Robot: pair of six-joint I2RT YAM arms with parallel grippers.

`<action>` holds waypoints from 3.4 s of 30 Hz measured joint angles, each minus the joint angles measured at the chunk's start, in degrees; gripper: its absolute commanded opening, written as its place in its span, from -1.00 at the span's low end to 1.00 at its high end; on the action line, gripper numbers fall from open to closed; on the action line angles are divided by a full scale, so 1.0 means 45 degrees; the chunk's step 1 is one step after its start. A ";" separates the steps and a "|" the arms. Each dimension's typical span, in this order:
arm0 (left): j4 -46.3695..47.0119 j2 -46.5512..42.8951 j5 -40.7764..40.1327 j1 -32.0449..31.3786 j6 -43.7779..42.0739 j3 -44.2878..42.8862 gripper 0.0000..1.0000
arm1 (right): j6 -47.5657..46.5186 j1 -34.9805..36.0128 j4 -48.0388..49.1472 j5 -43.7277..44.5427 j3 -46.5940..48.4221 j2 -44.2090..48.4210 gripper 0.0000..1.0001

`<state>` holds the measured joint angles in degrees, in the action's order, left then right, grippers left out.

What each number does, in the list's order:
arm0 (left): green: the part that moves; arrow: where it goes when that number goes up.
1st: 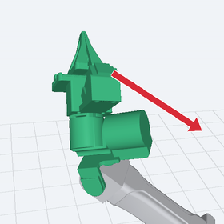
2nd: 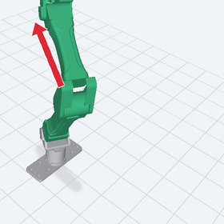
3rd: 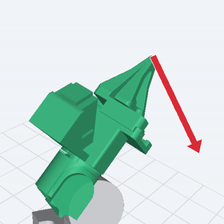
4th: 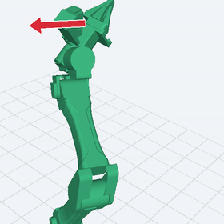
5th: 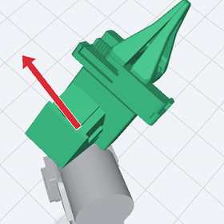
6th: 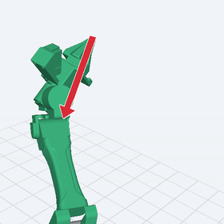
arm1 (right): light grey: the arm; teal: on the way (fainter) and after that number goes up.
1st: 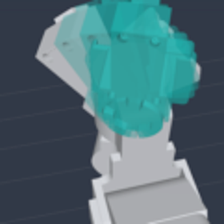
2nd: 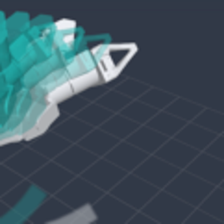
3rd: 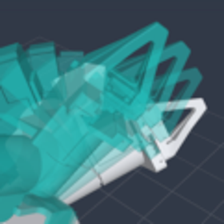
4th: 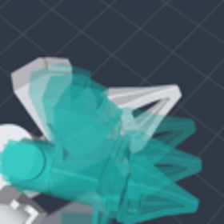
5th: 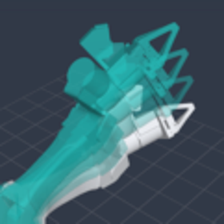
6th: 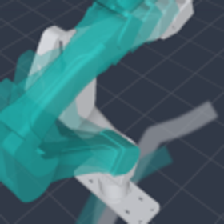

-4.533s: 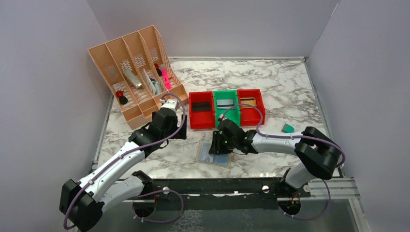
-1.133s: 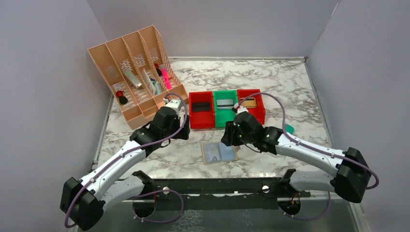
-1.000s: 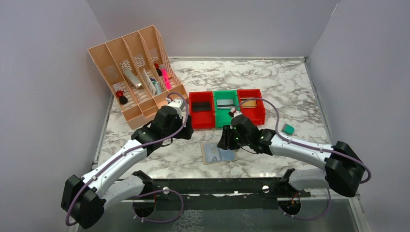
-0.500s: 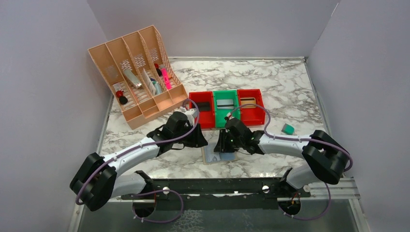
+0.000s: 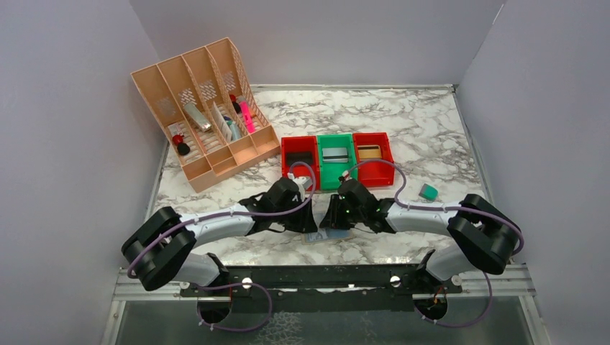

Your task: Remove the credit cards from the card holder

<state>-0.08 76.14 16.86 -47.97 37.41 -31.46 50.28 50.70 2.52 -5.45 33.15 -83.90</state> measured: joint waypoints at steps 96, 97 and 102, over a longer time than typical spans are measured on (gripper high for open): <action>0.0136 0.0238 -0.1515 -0.0622 0.0189 -0.0821 -0.35 | 0.0714 -0.2045 0.1423 -0.2667 -0.2025 0.0894 -0.99; 0.0277 0.0432 -0.1491 -0.0622 0.0175 -0.0962 -0.35 | 0.0714 -0.2045 0.1423 -0.2667 -0.2025 0.0894 -0.98; 0.0588 0.1205 -0.1481 -0.0622 0.0102 -0.1175 -0.37 | 0.0709 -0.2045 0.1423 -0.2667 -0.2025 0.0894 -0.99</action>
<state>2.57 81.56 10.20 -50.76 37.87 -36.75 53.47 41.50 8.93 -17.45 24.03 -79.88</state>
